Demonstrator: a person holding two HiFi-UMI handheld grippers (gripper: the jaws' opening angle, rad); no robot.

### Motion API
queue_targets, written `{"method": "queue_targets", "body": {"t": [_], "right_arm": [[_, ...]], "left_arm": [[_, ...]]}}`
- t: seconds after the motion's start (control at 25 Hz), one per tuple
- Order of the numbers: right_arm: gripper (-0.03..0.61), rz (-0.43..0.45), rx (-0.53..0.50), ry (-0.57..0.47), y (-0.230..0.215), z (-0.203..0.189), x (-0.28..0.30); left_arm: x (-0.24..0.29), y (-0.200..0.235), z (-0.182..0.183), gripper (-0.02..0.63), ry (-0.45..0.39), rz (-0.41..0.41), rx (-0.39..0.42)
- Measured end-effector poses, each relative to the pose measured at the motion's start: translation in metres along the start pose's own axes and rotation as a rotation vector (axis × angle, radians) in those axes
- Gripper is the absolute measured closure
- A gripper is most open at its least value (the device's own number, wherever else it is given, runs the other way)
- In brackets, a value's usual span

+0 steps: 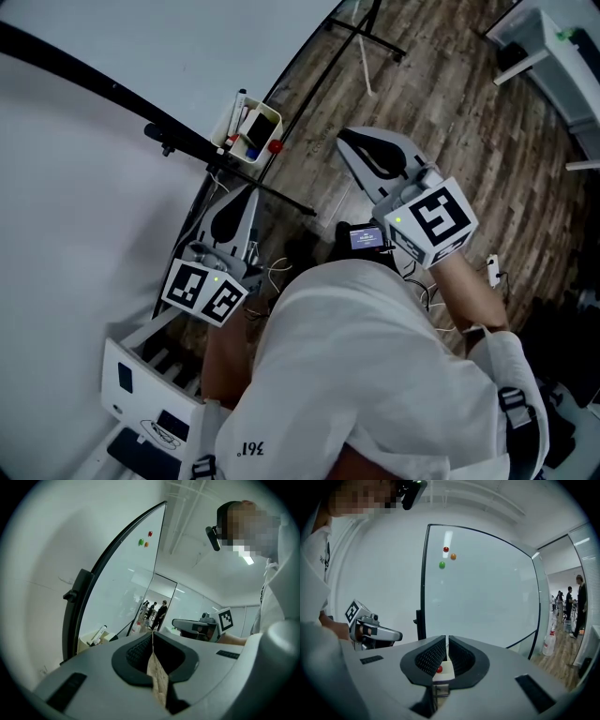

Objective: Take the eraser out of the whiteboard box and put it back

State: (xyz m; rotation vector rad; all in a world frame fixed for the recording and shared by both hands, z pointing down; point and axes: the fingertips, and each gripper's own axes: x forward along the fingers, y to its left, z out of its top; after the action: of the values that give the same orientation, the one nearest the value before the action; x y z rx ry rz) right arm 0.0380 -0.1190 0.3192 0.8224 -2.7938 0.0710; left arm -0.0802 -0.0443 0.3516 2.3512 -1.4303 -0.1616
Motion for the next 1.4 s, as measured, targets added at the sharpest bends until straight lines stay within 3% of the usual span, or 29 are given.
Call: {"method": "queue_targets", "body": {"t": [0.68,1.4], "right_arm": [[0.554,-0.037,0.091,0.075,0.003,-0.046,-0.029],[0.554,-0.075,0.088,0.088,0.009,-0.049,-0.034]], "left_arm": [[-0.008,-0.013,-0.040,0.600,0.085,-0.022,-0.058],[-0.011,-0.017,-0.046,0.600,0.112,-0.054,-0.067]]}}
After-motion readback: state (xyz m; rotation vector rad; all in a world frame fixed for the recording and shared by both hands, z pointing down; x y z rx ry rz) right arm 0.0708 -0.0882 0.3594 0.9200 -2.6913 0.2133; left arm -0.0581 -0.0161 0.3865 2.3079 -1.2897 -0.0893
